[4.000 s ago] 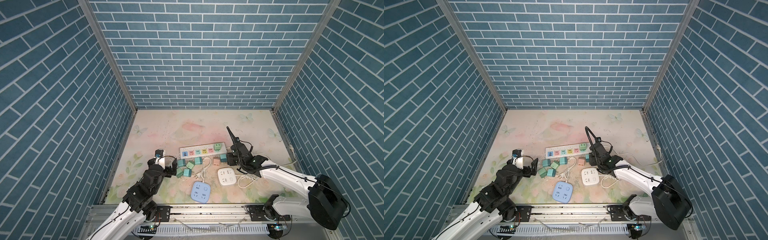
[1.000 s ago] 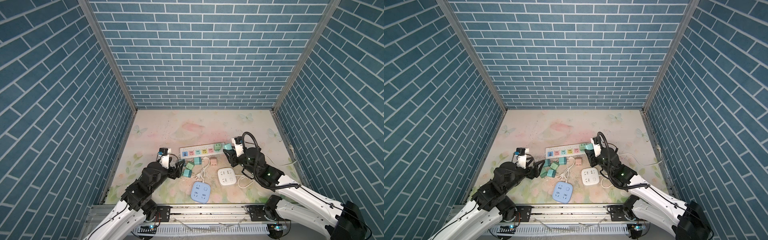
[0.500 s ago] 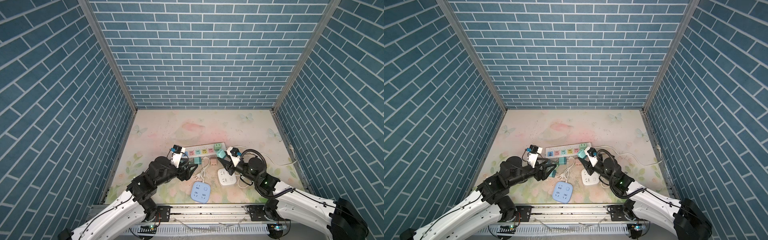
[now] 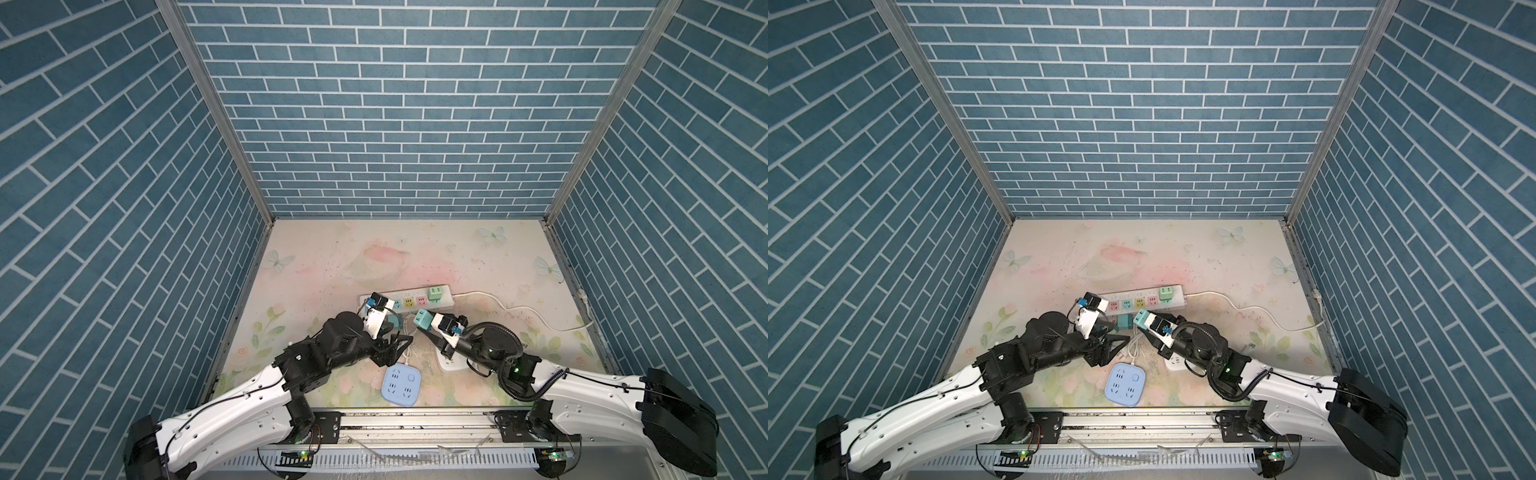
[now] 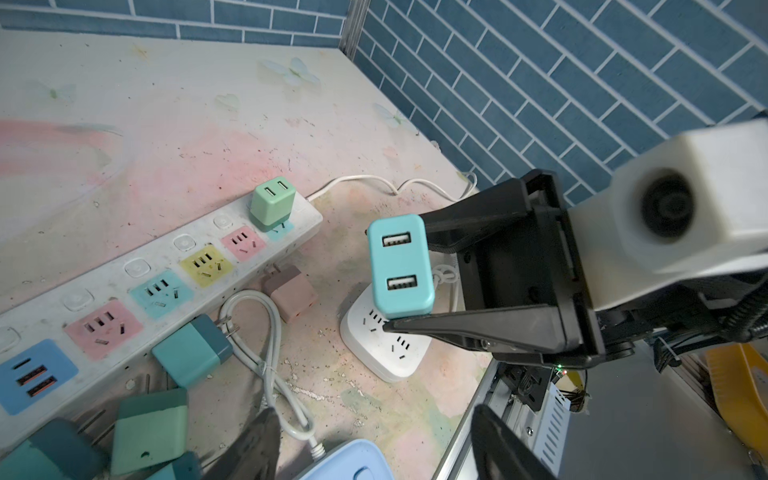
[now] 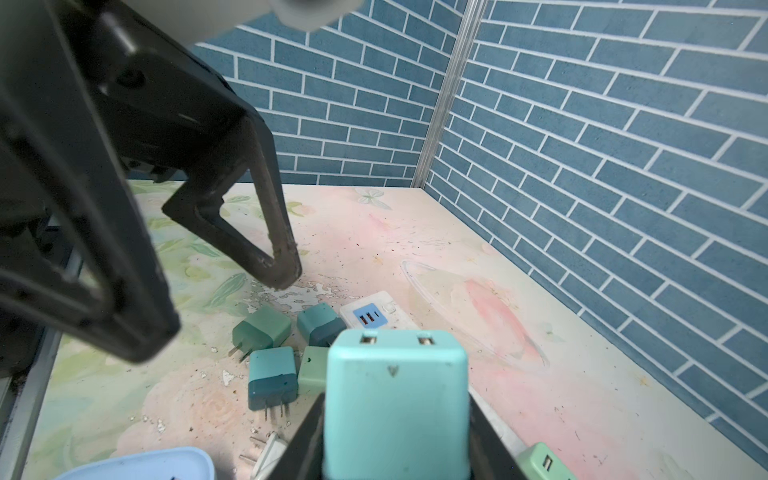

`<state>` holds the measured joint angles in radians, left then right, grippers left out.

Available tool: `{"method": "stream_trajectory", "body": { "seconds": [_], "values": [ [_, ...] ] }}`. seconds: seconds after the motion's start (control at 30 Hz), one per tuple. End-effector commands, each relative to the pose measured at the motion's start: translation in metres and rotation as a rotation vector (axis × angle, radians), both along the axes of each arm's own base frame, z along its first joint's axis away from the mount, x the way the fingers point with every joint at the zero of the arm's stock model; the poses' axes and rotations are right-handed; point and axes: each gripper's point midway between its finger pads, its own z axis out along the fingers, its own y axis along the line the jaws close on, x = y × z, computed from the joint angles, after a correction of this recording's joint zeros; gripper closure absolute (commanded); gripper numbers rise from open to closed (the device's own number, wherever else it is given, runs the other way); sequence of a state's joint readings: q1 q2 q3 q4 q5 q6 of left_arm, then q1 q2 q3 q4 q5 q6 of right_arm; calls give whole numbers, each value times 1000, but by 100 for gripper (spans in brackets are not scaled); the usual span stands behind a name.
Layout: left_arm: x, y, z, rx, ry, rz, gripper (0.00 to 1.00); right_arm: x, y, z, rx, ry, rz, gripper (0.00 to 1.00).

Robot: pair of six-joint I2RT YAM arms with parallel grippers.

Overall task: Insert the plug
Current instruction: 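Close the left gripper on the teal adapter held by the right gripper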

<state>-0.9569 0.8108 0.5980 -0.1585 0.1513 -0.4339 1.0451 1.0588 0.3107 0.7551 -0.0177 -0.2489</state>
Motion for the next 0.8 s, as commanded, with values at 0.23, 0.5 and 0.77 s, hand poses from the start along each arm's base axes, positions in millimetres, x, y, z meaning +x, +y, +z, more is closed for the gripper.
{"method": "stream_trajectory", "body": {
  "seconds": [0.23,0.5,0.77],
  "values": [
    [6,-30,23,-18,-57,-31,26,-1,5,9,-7,-104,4,100],
    [10,-36,22,-14,-76,-32,23,-10,17,4,-26,-137,55,100],
    [15,-39,20,14,-82,-29,23,-13,23,9,-13,-163,66,100]
  ]
}}
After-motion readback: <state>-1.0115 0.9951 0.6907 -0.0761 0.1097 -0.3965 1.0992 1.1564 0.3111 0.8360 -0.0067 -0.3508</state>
